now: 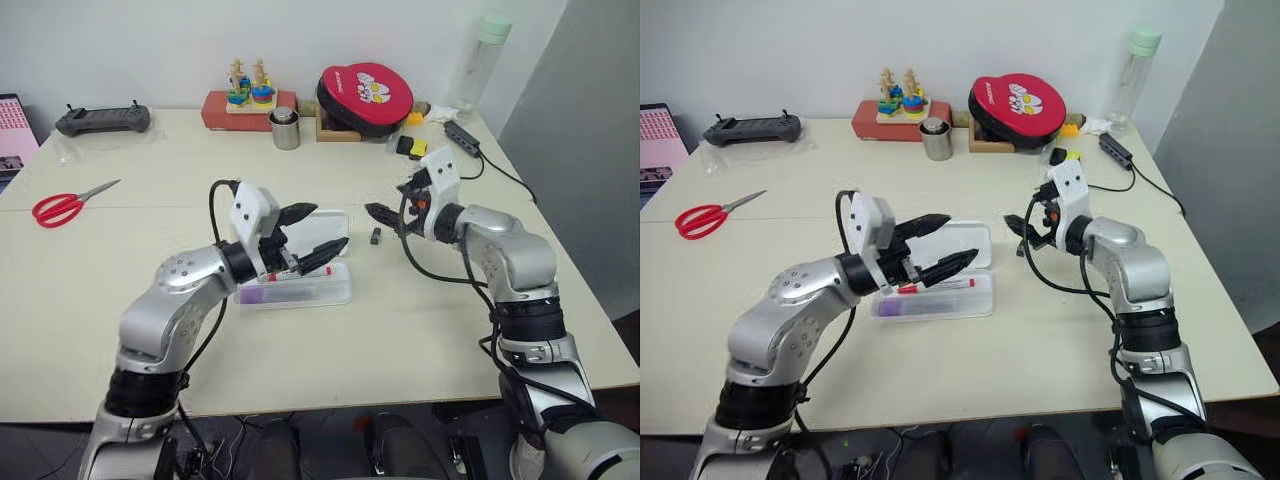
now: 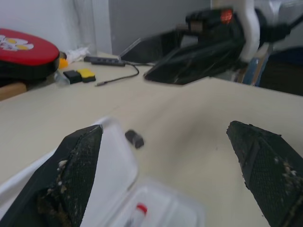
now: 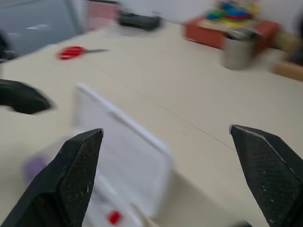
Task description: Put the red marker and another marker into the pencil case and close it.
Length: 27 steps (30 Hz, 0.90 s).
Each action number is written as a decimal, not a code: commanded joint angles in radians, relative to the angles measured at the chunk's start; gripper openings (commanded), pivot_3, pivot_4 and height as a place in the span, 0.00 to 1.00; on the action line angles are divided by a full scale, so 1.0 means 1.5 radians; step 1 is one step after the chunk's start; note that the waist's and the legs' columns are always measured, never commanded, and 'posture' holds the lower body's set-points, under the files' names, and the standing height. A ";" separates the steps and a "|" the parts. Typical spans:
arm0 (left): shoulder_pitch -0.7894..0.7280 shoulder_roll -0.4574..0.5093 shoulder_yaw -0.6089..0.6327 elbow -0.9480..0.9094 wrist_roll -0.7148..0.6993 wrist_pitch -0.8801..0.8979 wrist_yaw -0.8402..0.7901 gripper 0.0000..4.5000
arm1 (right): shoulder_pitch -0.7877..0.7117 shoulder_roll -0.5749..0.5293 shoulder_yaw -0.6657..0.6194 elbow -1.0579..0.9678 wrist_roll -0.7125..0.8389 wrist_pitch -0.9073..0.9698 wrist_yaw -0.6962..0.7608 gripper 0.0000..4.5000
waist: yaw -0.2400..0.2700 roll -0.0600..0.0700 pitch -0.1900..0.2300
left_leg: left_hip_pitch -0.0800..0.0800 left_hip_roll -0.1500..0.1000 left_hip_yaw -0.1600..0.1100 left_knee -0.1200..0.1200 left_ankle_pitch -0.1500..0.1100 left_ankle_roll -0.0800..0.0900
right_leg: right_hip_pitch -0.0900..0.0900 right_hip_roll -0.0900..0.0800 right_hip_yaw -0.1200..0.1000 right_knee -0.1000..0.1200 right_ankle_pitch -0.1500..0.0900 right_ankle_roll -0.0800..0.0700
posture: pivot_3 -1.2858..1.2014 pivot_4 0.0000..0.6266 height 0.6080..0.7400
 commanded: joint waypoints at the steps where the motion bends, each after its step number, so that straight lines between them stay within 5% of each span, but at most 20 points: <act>1: -0.051 -0.002 -0.004 0.037 0.016 -0.016 -0.006 1.00 | 0.008 0.068 -0.014 0.068 -0.049 0.002 -0.157 0.99 | -0.006 0.000 0.000 | 0.000 0.000 0.000 -0.001 0.000 0.000 | 0.000 0.000 0.000 0.000 0.000 -0.001 | 0.52 0.24 1.00; 12: -0.104 -0.023 -0.015 0.092 0.045 -0.046 -0.016 1.00 | 0.018 0.156 0.023 0.206 -0.105 -0.049 -0.277 0.99 | 0.000 0.000 0.000 | -0.001 -0.001 0.000 -0.002 0.000 0.000 | 0.000 0.000 -0.001 -0.001 0.000 -0.001 | 0.52 0.24 1.00; 27: -0.116 -0.044 -0.015 0.093 0.060 -0.055 -0.010 1.00 | 0.011 0.141 0.011 0.219 -0.113 -0.086 -0.309 0.27 | 0.000 0.000 0.000 | -0.001 -0.001 -0.001 -0.001 0.000 0.000 | 0.000 0.000 -0.001 -0.001 0.000 0.000 | 0.52 0.24 1.00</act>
